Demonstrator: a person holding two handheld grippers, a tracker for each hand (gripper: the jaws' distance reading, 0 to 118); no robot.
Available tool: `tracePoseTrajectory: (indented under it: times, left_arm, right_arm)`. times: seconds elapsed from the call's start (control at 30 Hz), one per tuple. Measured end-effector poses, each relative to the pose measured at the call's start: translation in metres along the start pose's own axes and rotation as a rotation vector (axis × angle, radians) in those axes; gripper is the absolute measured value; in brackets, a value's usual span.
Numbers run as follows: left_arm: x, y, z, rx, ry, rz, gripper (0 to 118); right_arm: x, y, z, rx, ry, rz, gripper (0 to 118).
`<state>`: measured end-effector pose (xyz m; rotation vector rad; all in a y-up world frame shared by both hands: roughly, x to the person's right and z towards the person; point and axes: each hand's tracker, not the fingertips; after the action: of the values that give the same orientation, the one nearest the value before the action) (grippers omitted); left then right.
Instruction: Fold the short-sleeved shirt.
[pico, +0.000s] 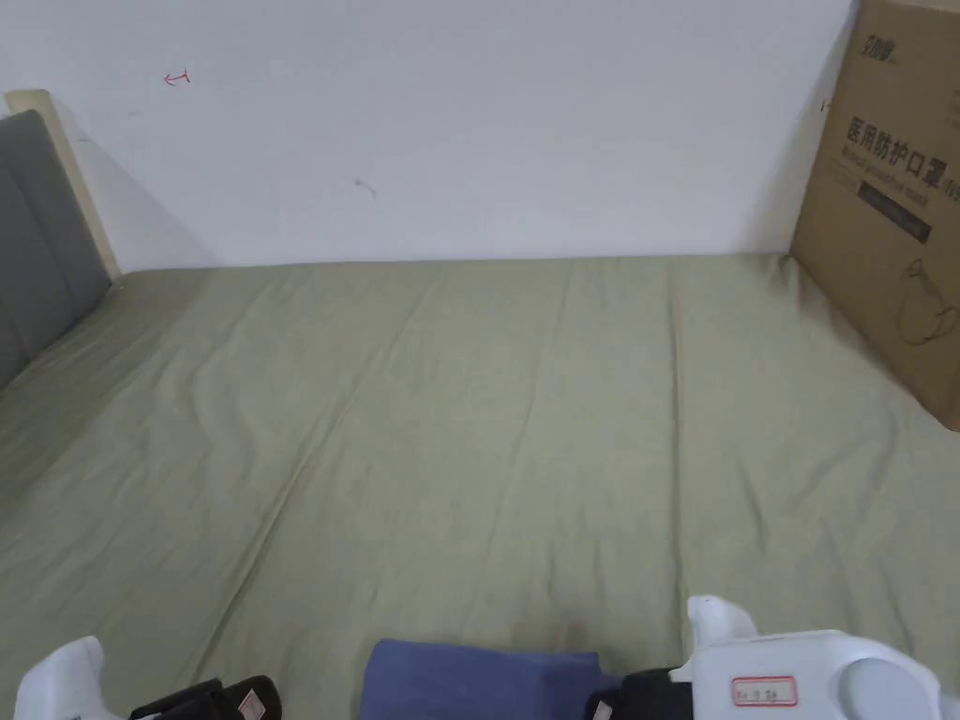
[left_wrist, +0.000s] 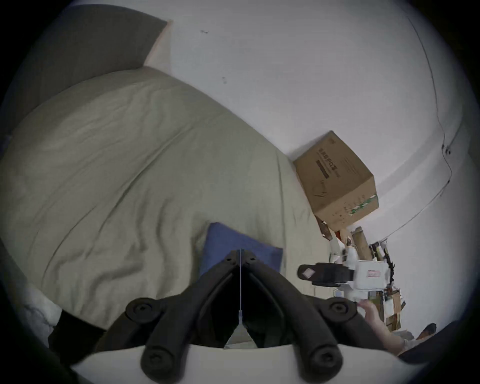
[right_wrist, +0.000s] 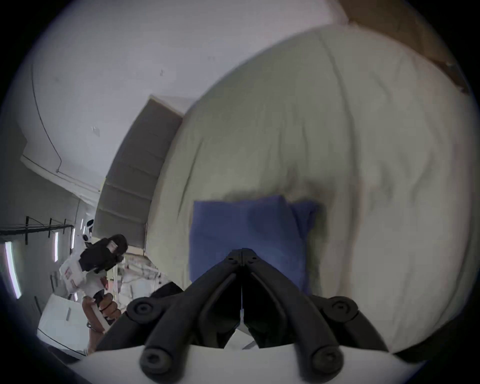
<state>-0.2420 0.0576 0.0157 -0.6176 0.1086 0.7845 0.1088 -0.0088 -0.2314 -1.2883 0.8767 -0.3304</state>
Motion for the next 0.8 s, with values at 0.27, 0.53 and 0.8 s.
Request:
tracePoseTrajectory:
  times: [0.27,0.53,0.8]
  left_arm:
    - [-0.064,0.006,-0.035,-0.113,-0.077,0.13,1]
    - [-0.122,-0.003,-0.138,-0.357,-0.344,0.231,118]
    - [-0.088,-0.013,-0.217,-0.566,-0.565,0.261,118]
  right_arm:
    - [0.052,0.005,-0.04,-0.113,-0.031,-0.122,0]
    - [0.06,0.008,-0.037,-0.127,0.011,-0.156,0]
    - [0.066,0.009,-0.037,-0.144,0.044,-0.223,0]
